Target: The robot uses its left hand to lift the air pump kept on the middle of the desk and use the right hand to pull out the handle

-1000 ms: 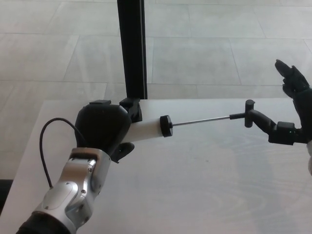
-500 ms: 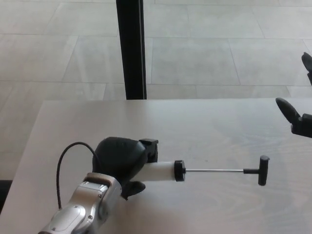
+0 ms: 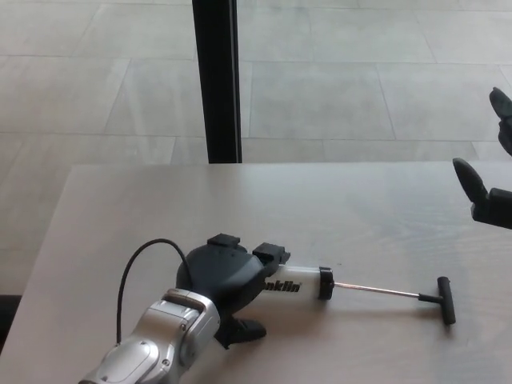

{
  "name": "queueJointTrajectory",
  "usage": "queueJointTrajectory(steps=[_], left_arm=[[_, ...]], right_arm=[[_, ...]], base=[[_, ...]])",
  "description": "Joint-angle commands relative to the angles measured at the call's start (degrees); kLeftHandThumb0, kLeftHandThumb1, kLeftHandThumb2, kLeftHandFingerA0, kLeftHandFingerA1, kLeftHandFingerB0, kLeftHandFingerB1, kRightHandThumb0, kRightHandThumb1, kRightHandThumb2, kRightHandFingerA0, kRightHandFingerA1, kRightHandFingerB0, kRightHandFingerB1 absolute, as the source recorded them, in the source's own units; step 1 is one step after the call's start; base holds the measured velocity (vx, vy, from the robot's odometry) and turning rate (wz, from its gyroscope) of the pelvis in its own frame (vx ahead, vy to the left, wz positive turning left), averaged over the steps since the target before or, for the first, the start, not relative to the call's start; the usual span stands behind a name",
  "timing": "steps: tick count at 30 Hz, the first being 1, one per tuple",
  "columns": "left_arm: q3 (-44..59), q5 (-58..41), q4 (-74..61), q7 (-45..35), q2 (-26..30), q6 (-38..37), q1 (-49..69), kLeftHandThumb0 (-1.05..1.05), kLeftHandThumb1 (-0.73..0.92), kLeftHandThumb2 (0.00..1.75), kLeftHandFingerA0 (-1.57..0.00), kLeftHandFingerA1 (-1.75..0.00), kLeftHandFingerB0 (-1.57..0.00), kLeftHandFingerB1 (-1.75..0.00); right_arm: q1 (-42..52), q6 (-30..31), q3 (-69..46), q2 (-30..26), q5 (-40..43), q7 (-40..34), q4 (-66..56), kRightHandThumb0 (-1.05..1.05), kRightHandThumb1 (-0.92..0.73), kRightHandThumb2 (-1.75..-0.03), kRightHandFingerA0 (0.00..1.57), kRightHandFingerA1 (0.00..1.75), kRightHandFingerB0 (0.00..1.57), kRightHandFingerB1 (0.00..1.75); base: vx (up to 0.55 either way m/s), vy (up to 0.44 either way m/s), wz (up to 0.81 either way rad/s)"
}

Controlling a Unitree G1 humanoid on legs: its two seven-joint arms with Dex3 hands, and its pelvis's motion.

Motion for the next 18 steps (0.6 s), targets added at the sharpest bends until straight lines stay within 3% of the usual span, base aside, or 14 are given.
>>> queueJointTrajectory(steps=[1,2,6,7,10,11,12,13,14,16,17,18], left_arm=[[-4.49,-0.55,-1.24,-36.47,1.81,12.43,-6.02,-0.87,0.51,0.87,0.0,-0.2,-0.01,-0.02],[-4.13,-1.08,-1.33,-36.83,1.77,12.72,-6.22,-0.86,0.5,0.85,0.0,-0.17,-0.08,-0.01],[-3.45,-1.92,-2.08,-36.69,2.33,12.08,-6.25,-0.81,0.48,0.84,0.0,-0.19,-0.1,-0.07],[-2.4,-3.07,-2.94,-35.52,2.94,10.85,-5.97,-0.74,0.47,0.85,0.0,-0.25,0.0,-0.17],[6.97,-12.26,-7.12,-22.27,6.3,-0.97,-2.04,-0.62,0.47,0.89,0.0,-0.37,0.0,-0.27],[7.33,-12.58,-7.11,-22.04,6.19,-1.38,-1.86,-0.62,0.47,0.89,0.0,-0.37,0.0,-0.27],[10.92,-16.61,-6.47,-19.15,5.71,-4.82,-0.94,-0.61,0.64,0.61,-0.05,-0.42,-0.11,-0.26],[16.85,-23.25,-6.33,-16.76,4.59,-8.32,0.26,-0.37,0.46,1.02,-0.04,-0.54,0.0,-0.49],[22.75,-29.22,-6.37,-15.53,3.29,-10.05,0.46,-0.71,0.71,0.61,-0.12,-0.45,-0.2,-0.3],[33.0,-39.9,-7.18,-16.15,-0.51,-8.63,-0.01,-0.73,0.67,0.61,-0.12,-0.48,-0.18,-0.31],[35.93,-42.94,-7.88,-16.88,-1.52,-6.73,-0.64,-0.79,0.51,0.93,-0.1,-0.55,0.0,-0.35],[40.36,-46.91,-9.61,-17.49,-2.25,-3.69,-1.71,-0.81,0.55,0.96,-0.04,-0.53,-0.03,-0.28]], right_arm=[[-1.3,2.41,-3.76,1.81,3.31,-2.83,-0.72,-1.02,-0.65,-0.94,0.0,0.16,0.09,0.0],[-1.35,2.4,-3.73,1.69,3.24,-2.67,-0.54,-1.03,-0.65,-0.95,0.0,0.16,0.07,0.0],[-1.23,2.35,-3.72,1.76,3.17,-2.45,-0.67,-1.03,-0.65,-0.95,0.0,0.16,0.09,0.0],[-1.01,2.06,-3.8,1.83,3.35,-2.37,-0.77,-1.03,-0.65,-0.96,0.0,0.17,0.09,0.0],[-0.78,1.25,-4.15,1.45,3.76,-2.04,-0.38,-1.05,-0.66,-0.99,0.0,0.16,0.1,0.0],[-0.61,1.23,-4.22,1.36,3.73,-1.99,-0.36,-1.05,-0.66,-0.99,0.0,0.16,0.1,0.0],[-0.63,1.25,-4.25,1.12,3.57,-1.91,-0.21,-1.05,-0.66,-1.0,0.0,0.16,0.09,0.01],[-0.69,1.16,-4.31,0.83,3.24,-2.02,0.07,-1.04,-0.65,-0.99,0.0,0.16,0.12,0.01],[-0.58,1.03,-4.83,0.42,3.72,-1.57,0.13,-1.03,-0.65,-0.98,0.0,0.16,0.11,0.02],[-0.47,0.32,-5.52,-0.53,4.02,-1.12,0.59,-1.04,-0.65,-1.0,0.0,0.15,0.09,0.0],[-0.43,0.3,-5.76,-0.88,4.09,-0.99,0.66,-1.05,-0.66,-1.0,0.0,0.13,0.11,0.0],[-0.28,0.47,-6.2,-1.49,4.23,-0.72,0.38,-1.05,-0.66,-1.0,0.0,0.15,0.08,0.01]], base=[[0.0,0.0,0.0],[0.0,0.0,0.0],[0.0,0.0,0.0],[0.0,0.0,0.0],[0.0,0.0,0.0],[0.0,0.0,0.0],[0.0,0.0,0.0],[0.0,0.0,0.0],[0.0,0.0,0.0],[0.0,0.0,0.0],[0.0,0.0,0.0],[0.0,0.0,0.0]])
